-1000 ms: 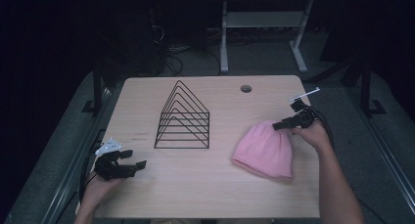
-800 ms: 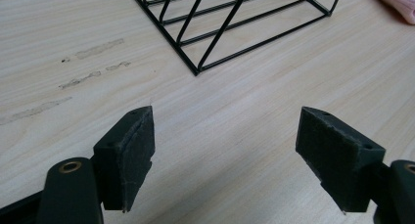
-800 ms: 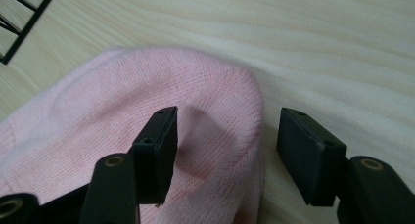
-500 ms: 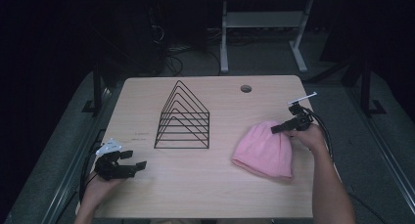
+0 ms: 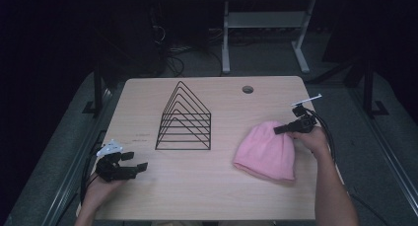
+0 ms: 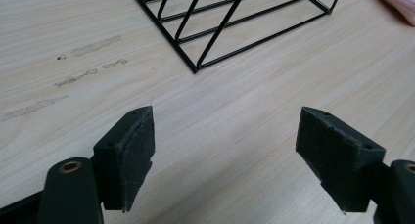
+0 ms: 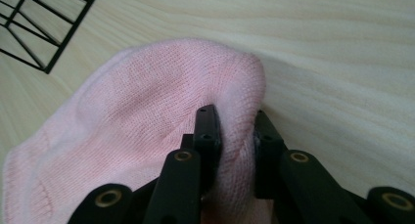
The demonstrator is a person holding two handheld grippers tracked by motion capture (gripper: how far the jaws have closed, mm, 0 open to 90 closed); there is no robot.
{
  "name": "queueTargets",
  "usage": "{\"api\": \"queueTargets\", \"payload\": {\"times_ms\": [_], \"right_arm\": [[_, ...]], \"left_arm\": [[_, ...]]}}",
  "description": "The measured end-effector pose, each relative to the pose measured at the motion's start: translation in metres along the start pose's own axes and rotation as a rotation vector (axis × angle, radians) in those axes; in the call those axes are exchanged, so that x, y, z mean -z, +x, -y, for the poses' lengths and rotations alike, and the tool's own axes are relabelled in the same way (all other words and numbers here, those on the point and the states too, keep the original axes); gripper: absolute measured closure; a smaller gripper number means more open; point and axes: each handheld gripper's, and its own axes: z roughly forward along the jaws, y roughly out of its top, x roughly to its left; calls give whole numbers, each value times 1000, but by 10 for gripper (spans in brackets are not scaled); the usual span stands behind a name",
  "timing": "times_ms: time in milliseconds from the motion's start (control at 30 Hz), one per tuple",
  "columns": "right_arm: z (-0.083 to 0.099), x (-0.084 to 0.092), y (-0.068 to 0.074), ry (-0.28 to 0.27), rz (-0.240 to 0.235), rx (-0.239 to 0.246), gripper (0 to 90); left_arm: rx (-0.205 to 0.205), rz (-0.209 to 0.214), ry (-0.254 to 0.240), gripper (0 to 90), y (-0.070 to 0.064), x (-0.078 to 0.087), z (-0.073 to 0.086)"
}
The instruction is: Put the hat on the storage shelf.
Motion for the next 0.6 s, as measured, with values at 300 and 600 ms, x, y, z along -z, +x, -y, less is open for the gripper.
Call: {"api": "queueTargets", "payload": {"times_ms": [300, 600], "right_arm": [[-5, 17, 12, -44, -23, 50, 783], [-9, 43, 28, -91, -53, 96, 785]], "left_arm": [[10, 10, 4, 222, 2, 0, 1], [27, 26, -7, 223, 2, 2, 0]]}}
